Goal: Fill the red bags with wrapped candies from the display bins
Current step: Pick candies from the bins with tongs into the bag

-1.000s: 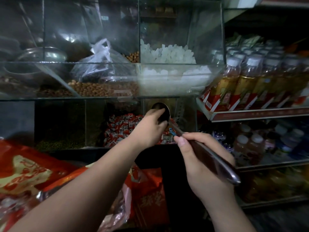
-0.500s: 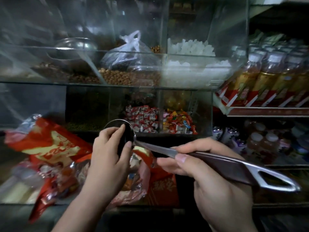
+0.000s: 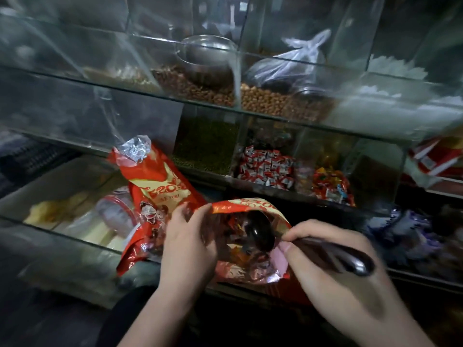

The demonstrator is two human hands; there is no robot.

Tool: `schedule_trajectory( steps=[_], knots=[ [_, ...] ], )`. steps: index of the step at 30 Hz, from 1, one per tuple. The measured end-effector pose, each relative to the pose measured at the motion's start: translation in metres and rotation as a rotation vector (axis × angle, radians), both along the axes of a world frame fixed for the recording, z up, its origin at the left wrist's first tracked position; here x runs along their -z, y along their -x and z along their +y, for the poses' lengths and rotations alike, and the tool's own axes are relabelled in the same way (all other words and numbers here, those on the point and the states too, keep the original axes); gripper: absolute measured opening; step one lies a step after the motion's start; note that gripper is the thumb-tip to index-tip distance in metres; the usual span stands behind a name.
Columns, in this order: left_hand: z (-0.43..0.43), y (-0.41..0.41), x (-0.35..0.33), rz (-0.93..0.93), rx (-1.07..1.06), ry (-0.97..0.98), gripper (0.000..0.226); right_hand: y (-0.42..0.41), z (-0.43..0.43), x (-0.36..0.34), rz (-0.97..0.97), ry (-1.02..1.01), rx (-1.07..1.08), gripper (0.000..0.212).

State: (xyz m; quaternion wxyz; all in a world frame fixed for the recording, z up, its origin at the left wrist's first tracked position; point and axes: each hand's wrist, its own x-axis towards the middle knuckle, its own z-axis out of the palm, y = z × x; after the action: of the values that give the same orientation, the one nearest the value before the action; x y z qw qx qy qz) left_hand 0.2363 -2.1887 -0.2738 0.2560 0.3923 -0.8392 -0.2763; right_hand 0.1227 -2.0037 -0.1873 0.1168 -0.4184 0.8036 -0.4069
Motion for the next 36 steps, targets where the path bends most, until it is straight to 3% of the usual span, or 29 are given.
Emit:
schedule_trajectory(
  steps=[1, 5, 9, 11, 15, 23, 26, 31, 36],
  knots=[
    [-0.001, 0.002, 0.004, -0.009, 0.018, -0.044, 0.064, -0.005, -0.001, 0.008, 0.089, 0.056, 0.084, 0.013],
    [-0.008, 0.008, 0.010, 0.053, 0.048, -0.057, 0.074, -0.004, -0.024, 0.028, -0.052, 0.040, 0.044, 0.009],
    [-0.017, 0.016, 0.005, 0.135, 0.047, -0.038, 0.082, 0.008, -0.047, 0.065, 0.149, -0.233, -0.037, 0.009],
    [-0.016, 0.021, 0.004, 0.145, 0.047, -0.030, 0.078, 0.018, -0.055, 0.081, 0.242, -0.378, -0.071, 0.022],
    [-0.015, 0.029, 0.003, 0.170, 0.071, 0.019, 0.058, 0.040, -0.065, 0.094, 0.221, -0.484, -0.183, 0.045],
    [-0.017, 0.042, 0.006, 0.142, 0.022, 0.058, 0.050, 0.056, -0.045, 0.072, 0.179, -0.388, -0.385, 0.013],
    [-0.015, 0.042, 0.006, 0.129, 0.006, 0.073, 0.051, 0.055, -0.038, 0.056, 0.082, -0.302, -0.271, 0.005],
    [-0.008, 0.037, 0.006, 0.126, 0.035, 0.076, 0.054, 0.049, -0.043, 0.066, 0.048, -0.142, 0.092, 0.013],
    [0.000, 0.037, 0.005, 0.131, 0.040, 0.068, 0.059, 0.050, -0.044, 0.072, -0.257, -0.051, 0.226, 0.013]
  ],
)
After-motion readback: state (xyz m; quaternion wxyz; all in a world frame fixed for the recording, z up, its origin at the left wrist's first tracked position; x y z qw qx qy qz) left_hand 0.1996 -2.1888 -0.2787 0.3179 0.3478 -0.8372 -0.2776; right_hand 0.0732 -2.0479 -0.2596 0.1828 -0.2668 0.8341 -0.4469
